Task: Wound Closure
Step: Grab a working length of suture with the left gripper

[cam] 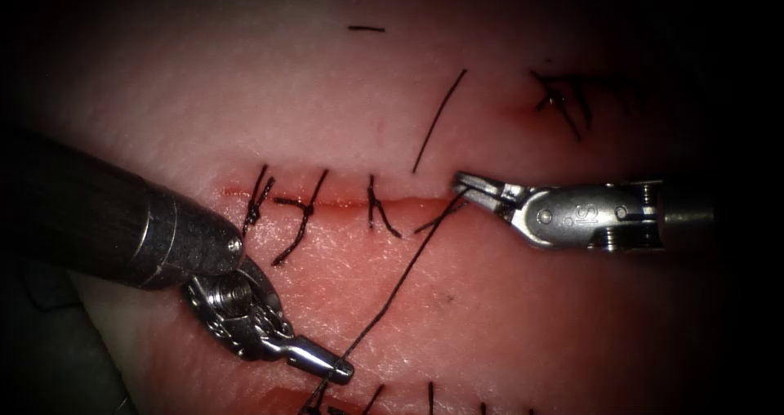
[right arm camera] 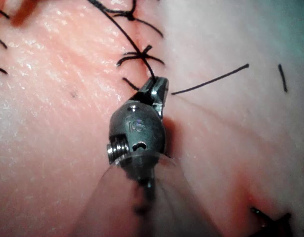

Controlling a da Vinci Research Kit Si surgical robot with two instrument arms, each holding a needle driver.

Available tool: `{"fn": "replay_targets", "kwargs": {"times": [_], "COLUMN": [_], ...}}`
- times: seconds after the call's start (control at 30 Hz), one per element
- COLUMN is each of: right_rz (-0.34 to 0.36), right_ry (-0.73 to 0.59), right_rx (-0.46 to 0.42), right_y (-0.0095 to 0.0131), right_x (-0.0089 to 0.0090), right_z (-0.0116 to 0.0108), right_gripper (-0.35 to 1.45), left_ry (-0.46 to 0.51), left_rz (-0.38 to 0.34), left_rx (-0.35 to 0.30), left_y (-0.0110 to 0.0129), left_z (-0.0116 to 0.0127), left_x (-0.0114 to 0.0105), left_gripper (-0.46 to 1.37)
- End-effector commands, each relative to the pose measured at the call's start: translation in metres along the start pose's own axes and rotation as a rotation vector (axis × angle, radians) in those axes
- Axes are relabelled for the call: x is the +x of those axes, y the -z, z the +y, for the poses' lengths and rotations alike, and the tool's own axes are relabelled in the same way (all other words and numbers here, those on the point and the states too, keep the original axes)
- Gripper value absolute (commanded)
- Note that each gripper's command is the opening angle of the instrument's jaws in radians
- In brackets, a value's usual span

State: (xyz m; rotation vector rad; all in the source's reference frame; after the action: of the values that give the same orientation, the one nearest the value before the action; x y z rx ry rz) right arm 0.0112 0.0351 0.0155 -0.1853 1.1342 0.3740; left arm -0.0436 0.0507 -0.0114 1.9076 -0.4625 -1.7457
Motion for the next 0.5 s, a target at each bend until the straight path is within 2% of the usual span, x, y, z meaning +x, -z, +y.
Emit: {"fn": "replay_targets", "kwargs": {"times": [0.03, 0.2, 0.33, 0.4, 0.43, 0.5], "right_rz": [0.000, -0.003, -0.003, -0.003, -0.003, -0.003], "right_ry": [-0.001, -0.003, -0.003, -0.003, -0.003, -0.003], "right_rx": [-0.005, 0.000, 0.001, 0.001, 0.001, 0.001], "right_y": [0.0000, 0.0002, 0.0003, 0.0003, 0.0003, 0.0003], "right_x": [0.0001, 0.0002, 0.0002, 0.0002, 0.0002, 0.0002], "right_z": [0.0000, 0.0002, 0.0004, 0.0004, 0.0004, 0.0005], "right_gripper": [-0.35, -0.35, -0.35, -0.35, -0.35, -0.35], "left_ry": [0.000, -0.005, 0.003, 0.004, 0.011, 0.024], "left_rz": [0.001, 0.004, 0.005, 0.005, 0.005, 0.006], "left_rx": [0.000, 0.022, 0.045, 0.051, 0.057, 0.069], "left_y": [0.0001, 0.0004, 0.0007, 0.0007, 0.0007, 0.0007], "left_z": [0.0000, -0.0001, -0.0004, -0.0006, -0.0007, -0.0009], "left_x": [0.0000, 0.0000, 0.0001, 0.0003, 0.0004, 0.0006], "left_gripper": [-0.35, -0.35, -0.18, 0.14, 0.38, 0.50]}}
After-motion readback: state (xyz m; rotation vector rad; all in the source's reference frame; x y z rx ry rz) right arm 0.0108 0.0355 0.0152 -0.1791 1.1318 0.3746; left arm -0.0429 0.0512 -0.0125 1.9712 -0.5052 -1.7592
